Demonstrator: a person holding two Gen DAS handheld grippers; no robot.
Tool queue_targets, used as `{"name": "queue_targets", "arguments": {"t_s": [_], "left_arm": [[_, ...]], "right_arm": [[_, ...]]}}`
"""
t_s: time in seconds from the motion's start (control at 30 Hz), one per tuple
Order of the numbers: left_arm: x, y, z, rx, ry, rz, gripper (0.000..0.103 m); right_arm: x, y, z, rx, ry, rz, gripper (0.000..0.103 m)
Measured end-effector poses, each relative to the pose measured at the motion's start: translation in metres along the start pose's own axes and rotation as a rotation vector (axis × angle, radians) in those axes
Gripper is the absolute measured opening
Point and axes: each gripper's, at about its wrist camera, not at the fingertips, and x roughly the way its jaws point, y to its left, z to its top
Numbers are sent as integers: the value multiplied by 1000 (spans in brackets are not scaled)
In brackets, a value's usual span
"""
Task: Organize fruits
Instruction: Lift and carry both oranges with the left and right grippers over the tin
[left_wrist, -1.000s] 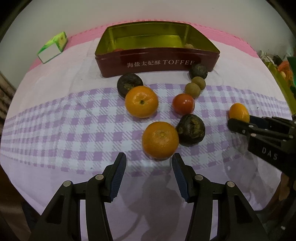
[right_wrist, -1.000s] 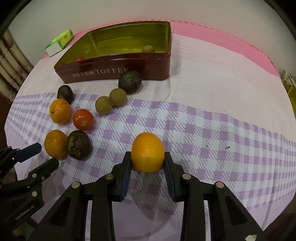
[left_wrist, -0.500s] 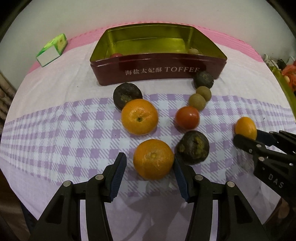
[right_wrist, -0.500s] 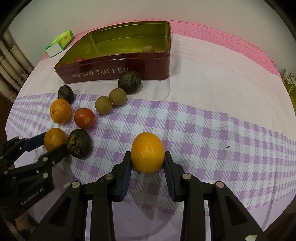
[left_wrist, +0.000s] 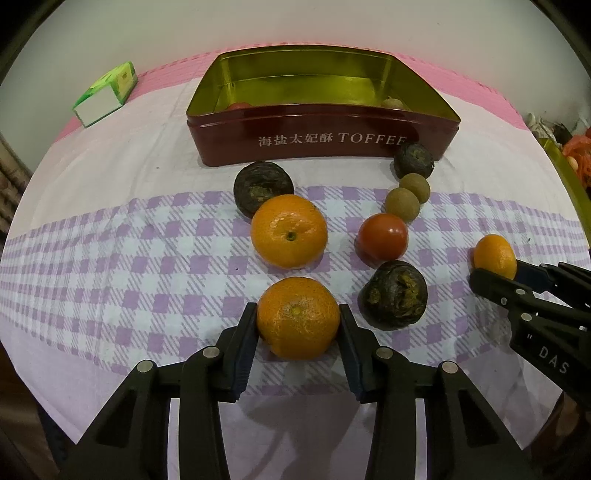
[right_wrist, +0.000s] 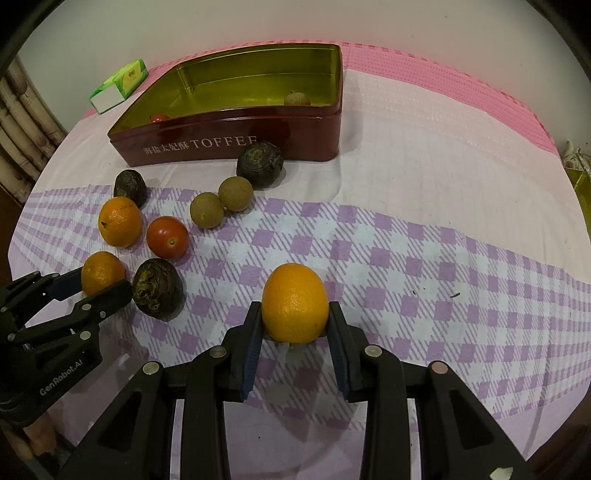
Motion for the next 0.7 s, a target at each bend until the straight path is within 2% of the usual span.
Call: {"name": "queue_targets", "arguments": {"t_s": [0.7], "left_arm": [[-5,5,-5,-20,-3,7,42]], "right_arm": [[0,3,1,-20,-5,-14,31]]}}
